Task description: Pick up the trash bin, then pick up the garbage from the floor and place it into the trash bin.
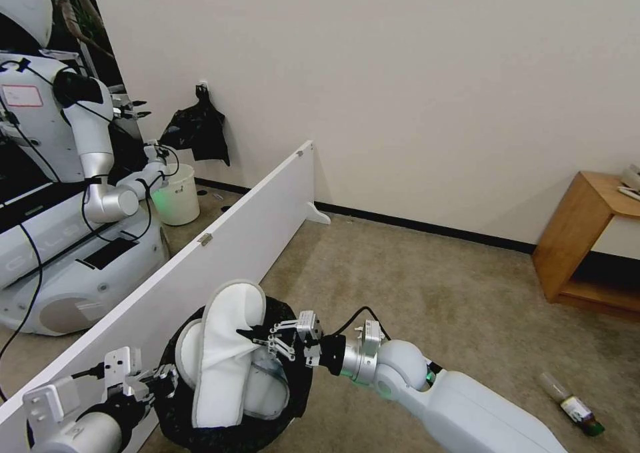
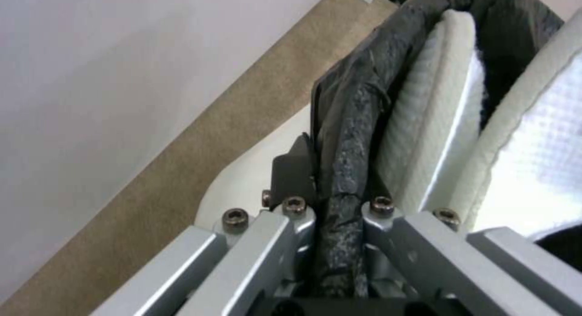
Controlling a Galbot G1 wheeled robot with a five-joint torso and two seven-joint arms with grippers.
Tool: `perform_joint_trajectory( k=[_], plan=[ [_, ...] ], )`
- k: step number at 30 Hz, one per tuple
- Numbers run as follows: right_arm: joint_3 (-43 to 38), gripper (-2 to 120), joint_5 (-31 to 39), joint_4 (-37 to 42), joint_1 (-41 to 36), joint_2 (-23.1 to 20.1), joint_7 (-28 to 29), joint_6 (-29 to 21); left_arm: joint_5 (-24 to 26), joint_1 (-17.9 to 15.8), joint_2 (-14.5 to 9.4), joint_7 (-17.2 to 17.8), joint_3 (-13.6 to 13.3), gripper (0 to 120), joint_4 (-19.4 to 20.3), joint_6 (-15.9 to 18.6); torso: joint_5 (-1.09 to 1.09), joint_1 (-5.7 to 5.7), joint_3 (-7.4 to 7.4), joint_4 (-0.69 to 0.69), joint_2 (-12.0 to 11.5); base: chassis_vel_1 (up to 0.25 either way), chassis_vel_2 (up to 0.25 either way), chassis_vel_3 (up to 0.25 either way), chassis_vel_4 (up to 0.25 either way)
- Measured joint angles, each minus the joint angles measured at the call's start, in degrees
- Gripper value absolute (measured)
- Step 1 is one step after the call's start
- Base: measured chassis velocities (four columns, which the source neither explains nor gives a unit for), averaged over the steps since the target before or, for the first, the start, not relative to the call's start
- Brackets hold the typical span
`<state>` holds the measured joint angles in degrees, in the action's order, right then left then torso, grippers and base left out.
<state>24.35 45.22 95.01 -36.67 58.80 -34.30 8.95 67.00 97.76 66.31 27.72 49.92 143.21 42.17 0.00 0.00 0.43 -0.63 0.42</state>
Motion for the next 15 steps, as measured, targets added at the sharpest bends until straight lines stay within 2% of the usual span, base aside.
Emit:
perform_joint_trajectory(
  k=[15],
  plan=[
    [1.7, 0, -0.6, -0.3, 0.0, -0.5, 1.5, -0.8, 0.9, -0.2, -0.2, 0.2, 0.5, 2, 0.0, 0.0, 0.00, 0.00, 0.00, 0.00, 0.0, 0.000, 0.000, 0.000, 0.000]
  ],
)
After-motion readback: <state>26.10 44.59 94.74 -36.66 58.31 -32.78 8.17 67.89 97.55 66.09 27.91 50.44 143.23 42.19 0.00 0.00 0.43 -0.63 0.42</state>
